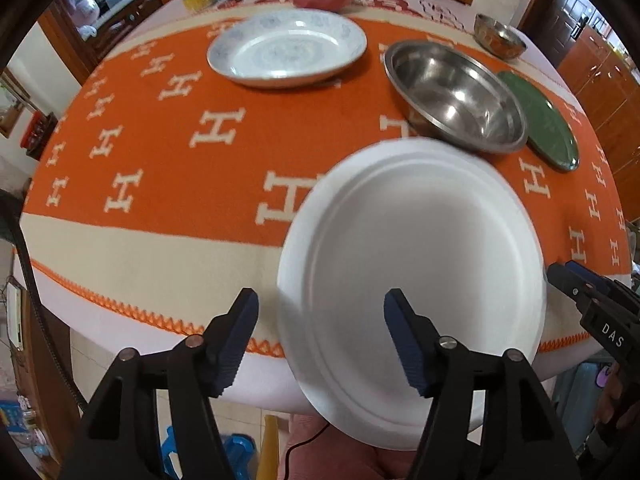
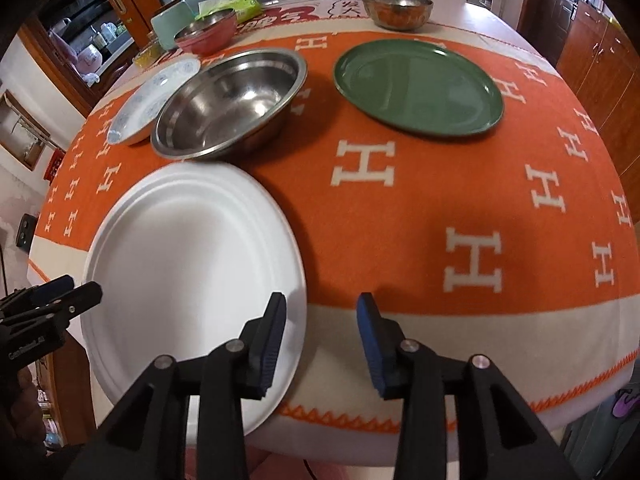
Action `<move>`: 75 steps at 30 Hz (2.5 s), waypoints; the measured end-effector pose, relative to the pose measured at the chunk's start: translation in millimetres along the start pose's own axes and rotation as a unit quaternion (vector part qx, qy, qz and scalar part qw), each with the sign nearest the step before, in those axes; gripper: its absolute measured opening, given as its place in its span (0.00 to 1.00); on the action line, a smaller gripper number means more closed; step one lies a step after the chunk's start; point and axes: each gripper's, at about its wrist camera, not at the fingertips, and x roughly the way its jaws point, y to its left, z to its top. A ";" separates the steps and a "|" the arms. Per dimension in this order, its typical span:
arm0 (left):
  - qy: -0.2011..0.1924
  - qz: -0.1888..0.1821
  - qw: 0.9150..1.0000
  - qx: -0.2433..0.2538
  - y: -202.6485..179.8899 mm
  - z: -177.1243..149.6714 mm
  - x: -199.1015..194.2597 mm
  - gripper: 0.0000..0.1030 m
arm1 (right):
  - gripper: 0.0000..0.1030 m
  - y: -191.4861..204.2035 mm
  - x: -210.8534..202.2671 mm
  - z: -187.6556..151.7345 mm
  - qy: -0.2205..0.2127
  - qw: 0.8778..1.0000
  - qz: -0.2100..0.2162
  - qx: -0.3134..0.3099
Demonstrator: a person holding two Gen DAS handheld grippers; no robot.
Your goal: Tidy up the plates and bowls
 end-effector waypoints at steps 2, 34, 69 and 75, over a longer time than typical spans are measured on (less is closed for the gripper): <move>-0.012 -0.001 1.000 -0.001 0.3 2.7 -7.8 0.68 | 0.38 -2.4 -3.3 2.7 -0.007 1.000 0.005 0.003; -0.095 -0.059 0.992 0.059 131.8 66.3 -63.9 0.78 | 0.53 127.5 -12.6 10.2 -0.083 0.995 0.029 0.049; -0.084 -0.101 0.967 0.220 174.4 236.1 -5.1 0.78 | 0.60 218.2 38.5 86.0 -0.201 0.955 0.047 0.214; -0.064 -0.098 0.973 0.202 176.1 259.2 18.6 0.78 | 0.60 213.3 56.7 100.7 -0.201 0.947 0.054 0.246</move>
